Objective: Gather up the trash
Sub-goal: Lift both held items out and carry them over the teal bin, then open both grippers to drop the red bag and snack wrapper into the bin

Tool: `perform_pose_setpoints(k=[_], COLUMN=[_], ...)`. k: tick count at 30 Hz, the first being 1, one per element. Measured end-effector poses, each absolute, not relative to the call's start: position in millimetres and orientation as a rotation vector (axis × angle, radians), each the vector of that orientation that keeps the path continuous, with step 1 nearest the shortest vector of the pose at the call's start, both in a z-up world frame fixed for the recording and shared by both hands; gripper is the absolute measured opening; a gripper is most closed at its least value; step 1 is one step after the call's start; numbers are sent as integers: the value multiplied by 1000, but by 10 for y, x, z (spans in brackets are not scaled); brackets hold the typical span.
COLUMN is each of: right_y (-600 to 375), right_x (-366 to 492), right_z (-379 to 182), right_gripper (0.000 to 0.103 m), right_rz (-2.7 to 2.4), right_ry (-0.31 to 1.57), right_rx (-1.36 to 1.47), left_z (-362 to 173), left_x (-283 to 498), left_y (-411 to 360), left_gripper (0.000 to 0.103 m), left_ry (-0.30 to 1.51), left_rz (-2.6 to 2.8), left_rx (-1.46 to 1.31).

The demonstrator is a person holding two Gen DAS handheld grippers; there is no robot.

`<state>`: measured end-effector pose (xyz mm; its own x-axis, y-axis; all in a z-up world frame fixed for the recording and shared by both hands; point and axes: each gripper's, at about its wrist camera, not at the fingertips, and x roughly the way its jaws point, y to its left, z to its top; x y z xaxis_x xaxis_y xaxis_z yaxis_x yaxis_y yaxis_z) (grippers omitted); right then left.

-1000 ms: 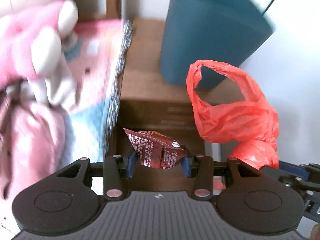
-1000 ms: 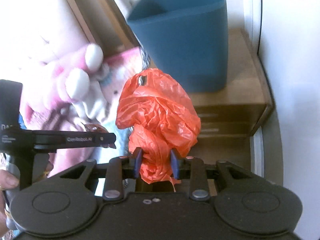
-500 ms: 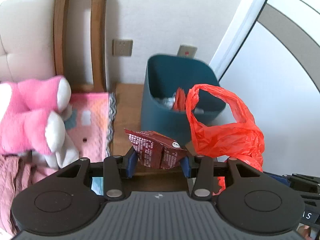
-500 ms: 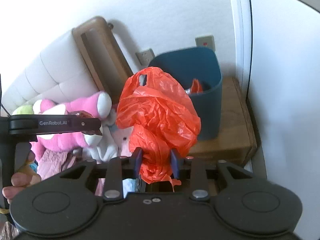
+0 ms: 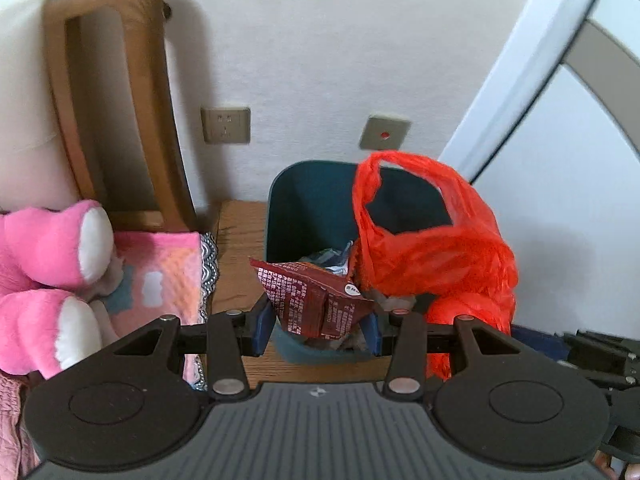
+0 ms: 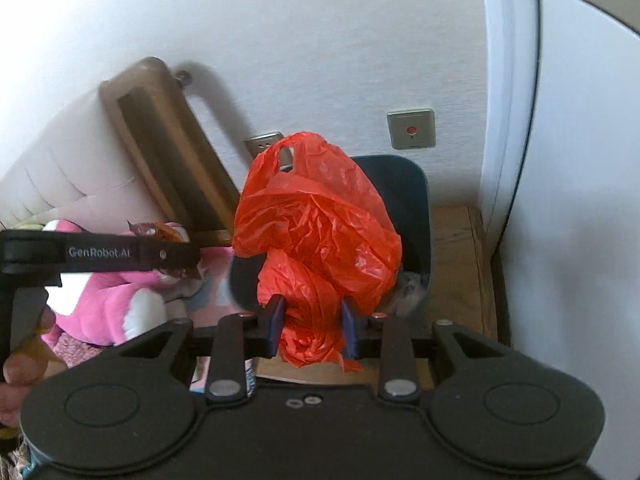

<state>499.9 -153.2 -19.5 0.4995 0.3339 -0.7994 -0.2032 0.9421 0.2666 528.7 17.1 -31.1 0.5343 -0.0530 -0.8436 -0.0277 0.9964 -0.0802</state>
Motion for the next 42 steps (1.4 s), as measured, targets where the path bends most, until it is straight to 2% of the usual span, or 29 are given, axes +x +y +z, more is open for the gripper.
perform_pose_setpoints(k=[8, 18, 27, 33, 34, 37, 42], right_y=[-1431, -1197, -1133, -1134, -1134, -1133, -1191], right_x=[5857, 6181, 6072, 6018, 6007, 6023, 6049], right_z=[-684, -1315, -1522, -1554, -1554, -1553, -1460], right_gripper=[29, 29, 33, 45, 46, 49, 50], right_rz=[370, 483, 585, 631, 638, 649, 648], right_ry=[1098, 1224, 1262, 1270, 1271, 1263, 1247], right_rx=[-8, -215, -299, -271, -273, -272, -261], left_z=[-846, -1534, -1770, -1839, -1834, -1758, -1511], left_x=[5966, 6433, 6583, 6611, 6609, 6567, 6460], left_y=[45, -64, -313, -276, -274, -278, -261], left_gripper=[44, 44, 45, 46, 47, 60, 61], left_ry=[1135, 1272, 1343, 1368, 1368, 1349, 1288], left_rz=[66, 119, 64, 41, 34, 32, 12], left_rx=[-84, 6, 90, 63, 61, 51, 18])
